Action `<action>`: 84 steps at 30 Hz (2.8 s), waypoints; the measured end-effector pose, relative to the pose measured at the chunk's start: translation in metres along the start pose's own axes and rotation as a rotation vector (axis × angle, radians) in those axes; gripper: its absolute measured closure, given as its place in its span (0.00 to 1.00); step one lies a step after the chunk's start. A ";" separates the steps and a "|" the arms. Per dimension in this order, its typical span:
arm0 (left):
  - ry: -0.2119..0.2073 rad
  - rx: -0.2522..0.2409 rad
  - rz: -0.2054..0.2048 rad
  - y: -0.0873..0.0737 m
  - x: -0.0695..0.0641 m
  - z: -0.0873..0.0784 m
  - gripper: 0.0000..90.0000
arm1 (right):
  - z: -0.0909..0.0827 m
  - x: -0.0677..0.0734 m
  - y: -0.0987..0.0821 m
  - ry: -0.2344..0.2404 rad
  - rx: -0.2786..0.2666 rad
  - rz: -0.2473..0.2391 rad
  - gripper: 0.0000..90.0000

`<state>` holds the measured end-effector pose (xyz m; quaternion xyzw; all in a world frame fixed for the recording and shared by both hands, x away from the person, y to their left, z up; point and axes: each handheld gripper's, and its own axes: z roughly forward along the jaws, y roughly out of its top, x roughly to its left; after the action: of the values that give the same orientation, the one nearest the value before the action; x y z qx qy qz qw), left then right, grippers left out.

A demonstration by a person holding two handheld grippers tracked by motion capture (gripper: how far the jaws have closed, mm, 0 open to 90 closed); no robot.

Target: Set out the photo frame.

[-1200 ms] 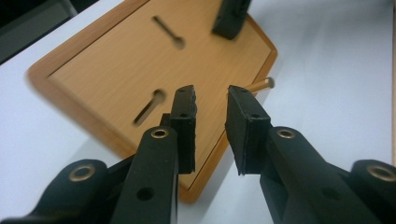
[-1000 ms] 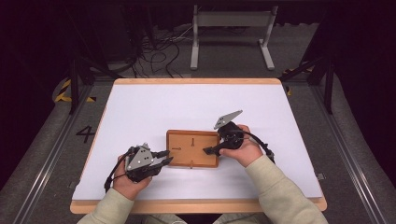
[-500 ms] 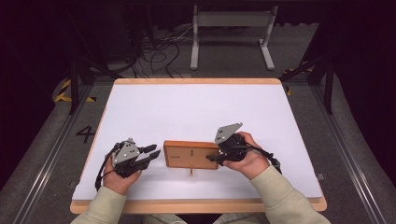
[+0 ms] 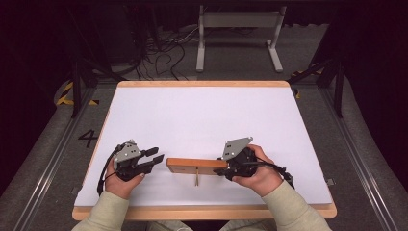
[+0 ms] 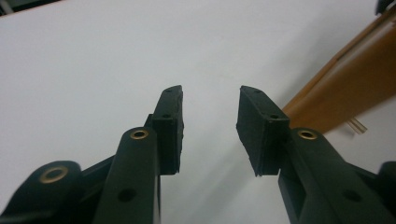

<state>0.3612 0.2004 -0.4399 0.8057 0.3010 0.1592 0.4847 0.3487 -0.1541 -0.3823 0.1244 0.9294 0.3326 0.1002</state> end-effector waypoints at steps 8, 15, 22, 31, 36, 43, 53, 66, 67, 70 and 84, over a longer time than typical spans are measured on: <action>0.015 0.008 -0.053 -0.001 0.006 0.001 0.64 | 0.002 0.012 -0.007 0.016 -0.006 -0.002 0.63; 0.025 0.000 -0.069 0.001 0.010 0.001 0.57 | -0.002 0.011 -0.015 -0.025 -0.008 0.046 0.48; 0.025 -0.001 -0.127 0.000 0.020 0.001 0.52 | -0.012 0.007 -0.033 -0.054 -0.007 0.111 0.48; 0.023 -0.001 -0.150 0.000 0.021 0.000 0.50 | -0.010 0.004 -0.047 -0.020 -0.017 0.139 0.66; 0.026 0.002 -0.155 -0.001 0.022 -0.001 0.50 | -0.004 0.004 -0.050 0.013 0.006 0.147 0.80; 0.024 0.008 -0.140 -0.001 0.021 0.001 0.51 | 0.005 0.004 -0.054 0.040 0.022 0.165 0.97; 0.021 0.010 -0.133 -0.001 0.020 0.002 0.51 | 0.019 0.007 -0.056 0.086 0.044 0.177 1.00; 0.025 0.014 -0.137 -0.003 0.019 0.002 0.50 | 0.028 -0.001 -0.060 0.069 -0.013 0.244 1.00; 0.025 0.014 -0.139 -0.003 0.019 0.002 0.50 | 0.028 -0.002 -0.060 0.062 -0.014 0.248 1.00; 0.024 0.016 -0.140 -0.004 0.019 0.001 0.50 | 0.027 -0.009 -0.058 0.039 -0.024 0.264 1.00; 0.023 0.015 -0.152 -0.007 0.019 -0.003 0.51 | 0.044 -0.041 -0.045 -0.011 -0.047 0.330 1.00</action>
<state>0.3719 0.2173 -0.4452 0.7822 0.3683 0.1289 0.4857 0.3922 -0.1744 -0.4403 0.2746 0.8878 0.3657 0.0520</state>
